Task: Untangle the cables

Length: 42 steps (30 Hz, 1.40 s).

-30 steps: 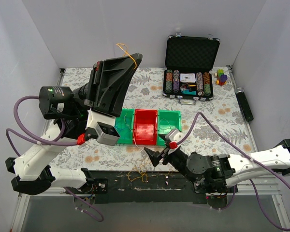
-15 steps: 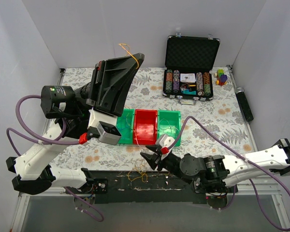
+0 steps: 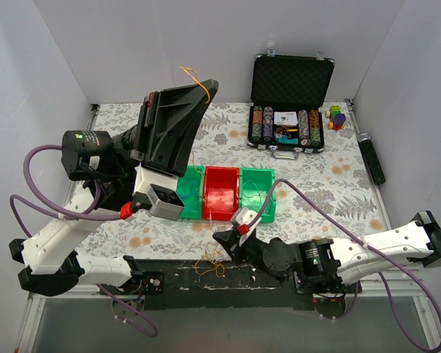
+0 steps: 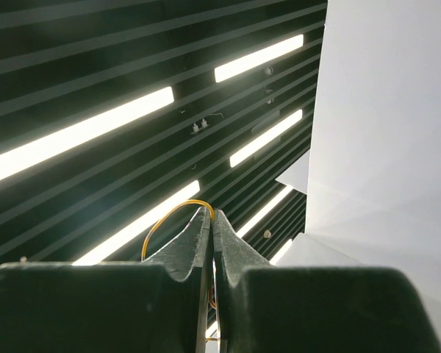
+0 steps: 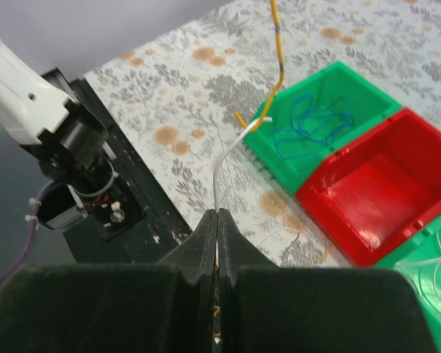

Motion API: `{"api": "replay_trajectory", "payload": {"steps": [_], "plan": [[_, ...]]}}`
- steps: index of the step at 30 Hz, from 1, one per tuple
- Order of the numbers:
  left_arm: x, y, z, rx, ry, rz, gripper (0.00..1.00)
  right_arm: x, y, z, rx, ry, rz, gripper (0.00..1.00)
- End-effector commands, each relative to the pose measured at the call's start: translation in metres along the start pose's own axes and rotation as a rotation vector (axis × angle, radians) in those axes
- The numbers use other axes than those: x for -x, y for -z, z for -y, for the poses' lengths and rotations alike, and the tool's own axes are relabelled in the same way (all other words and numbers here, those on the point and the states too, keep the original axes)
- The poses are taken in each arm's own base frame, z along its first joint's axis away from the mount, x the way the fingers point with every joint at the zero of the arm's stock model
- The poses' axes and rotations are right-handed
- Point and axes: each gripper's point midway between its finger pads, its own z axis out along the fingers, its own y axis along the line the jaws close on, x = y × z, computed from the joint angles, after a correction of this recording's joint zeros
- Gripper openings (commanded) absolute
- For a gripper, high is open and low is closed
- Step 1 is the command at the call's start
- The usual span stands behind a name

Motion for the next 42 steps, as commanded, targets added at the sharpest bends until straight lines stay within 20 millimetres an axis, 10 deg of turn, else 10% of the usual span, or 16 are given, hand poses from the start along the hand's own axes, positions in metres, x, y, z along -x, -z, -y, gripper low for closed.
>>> {"api": "replay_trajectory", "payload": {"steps": [1, 7, 13, 31, 42], "plan": [[0.000, 0.001, -0.025, 0.066, -0.044, -0.029, 0.00, -0.055, 0.023, 0.002, -0.029, -0.083, -0.117, 0.01], [-0.005, -0.002, -0.027, 0.081, -0.050, -0.036, 0.00, -0.139, 0.052, 0.037, -0.101, -0.247, -0.238, 0.01], [-0.009, -0.002, -0.015, 0.062, -0.019, -0.045, 0.00, -0.165, 0.059, 0.047, -0.137, -0.302, -0.270, 0.01], [-0.072, 0.102, 0.155, -0.088, 0.341, -0.488, 0.00, -0.068, 0.075, 0.043, -0.074, -0.366, -0.063, 0.01], [-0.090, 0.168, 0.221, -0.191, 0.363, -0.595, 0.00, -0.041, 0.079, 0.041, -0.069, -0.361, -0.021, 0.01]]}}
